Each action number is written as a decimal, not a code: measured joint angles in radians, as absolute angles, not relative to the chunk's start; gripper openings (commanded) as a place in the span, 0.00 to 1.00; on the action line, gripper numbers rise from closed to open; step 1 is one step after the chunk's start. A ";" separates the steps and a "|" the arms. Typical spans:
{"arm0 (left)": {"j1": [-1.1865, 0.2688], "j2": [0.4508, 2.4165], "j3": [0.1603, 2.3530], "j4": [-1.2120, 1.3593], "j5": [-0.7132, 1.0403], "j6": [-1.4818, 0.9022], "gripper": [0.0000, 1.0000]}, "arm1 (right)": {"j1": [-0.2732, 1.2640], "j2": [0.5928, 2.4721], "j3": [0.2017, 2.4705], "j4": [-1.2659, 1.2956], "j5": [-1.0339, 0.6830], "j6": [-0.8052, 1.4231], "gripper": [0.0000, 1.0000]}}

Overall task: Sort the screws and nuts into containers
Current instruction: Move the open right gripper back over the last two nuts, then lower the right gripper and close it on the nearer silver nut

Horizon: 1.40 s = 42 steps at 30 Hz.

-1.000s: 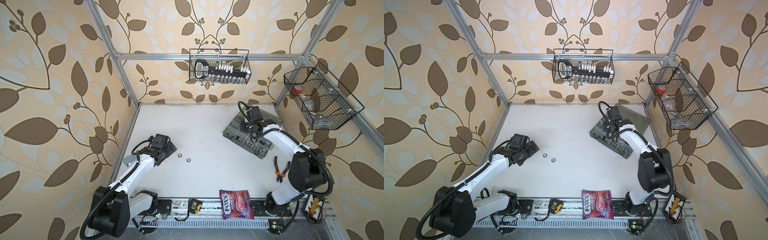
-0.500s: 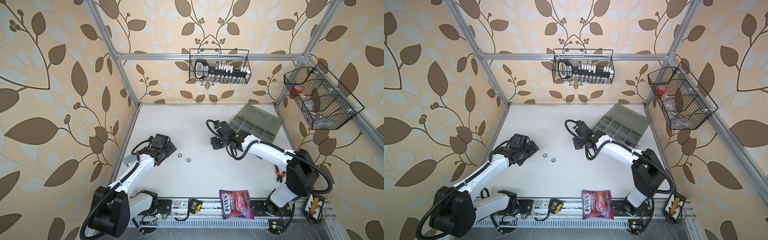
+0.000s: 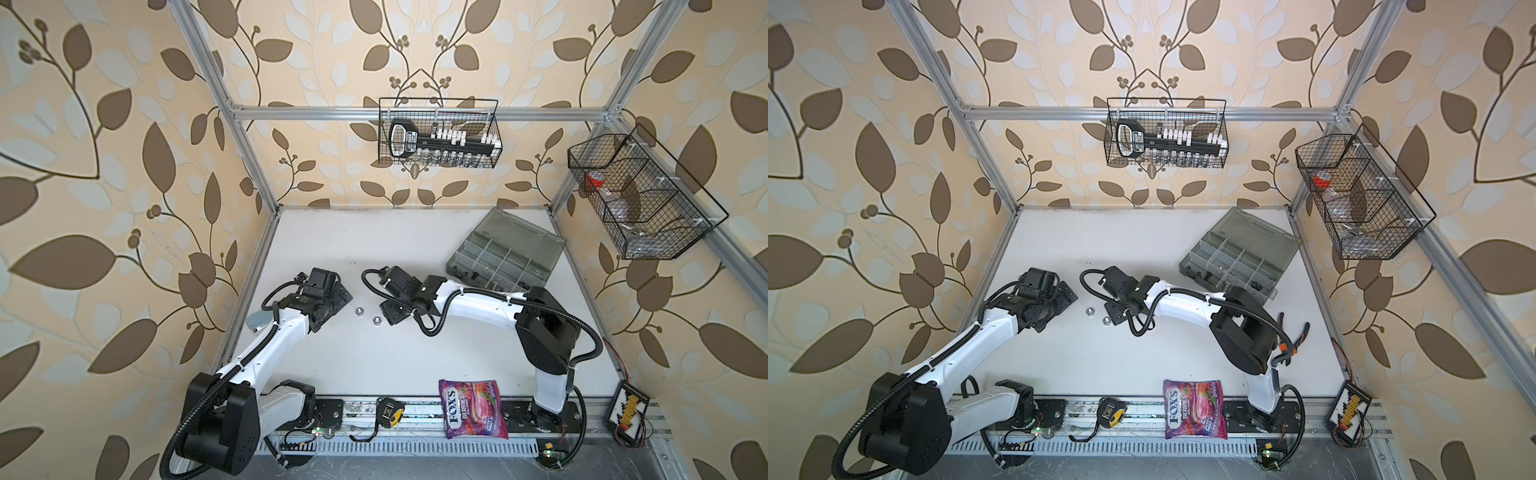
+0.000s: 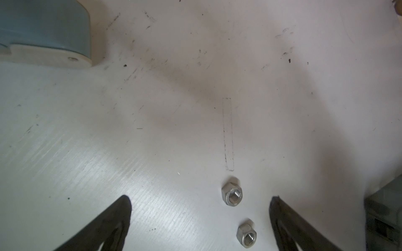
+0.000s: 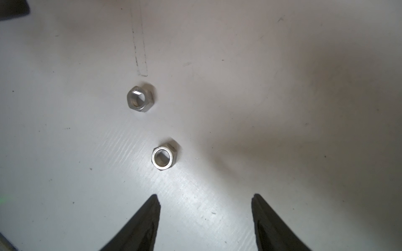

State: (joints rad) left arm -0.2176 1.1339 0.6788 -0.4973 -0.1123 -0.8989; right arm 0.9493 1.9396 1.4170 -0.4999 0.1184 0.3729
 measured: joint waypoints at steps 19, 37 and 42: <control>-0.218 1.134 0.679 -0.498 -0.112 -0.899 0.99 | 1.010 2.130 1.597 -0.540 0.078 0.330 0.58; -0.218 1.134 0.679 -0.498 -0.112 -0.899 0.99 | 1.013 2.208 1.646 -0.557 0.079 0.313 0.41; -0.218 1.134 0.679 -0.497 -0.112 -0.898 0.99 | 1.013 2.210 1.650 -0.560 0.085 0.312 0.41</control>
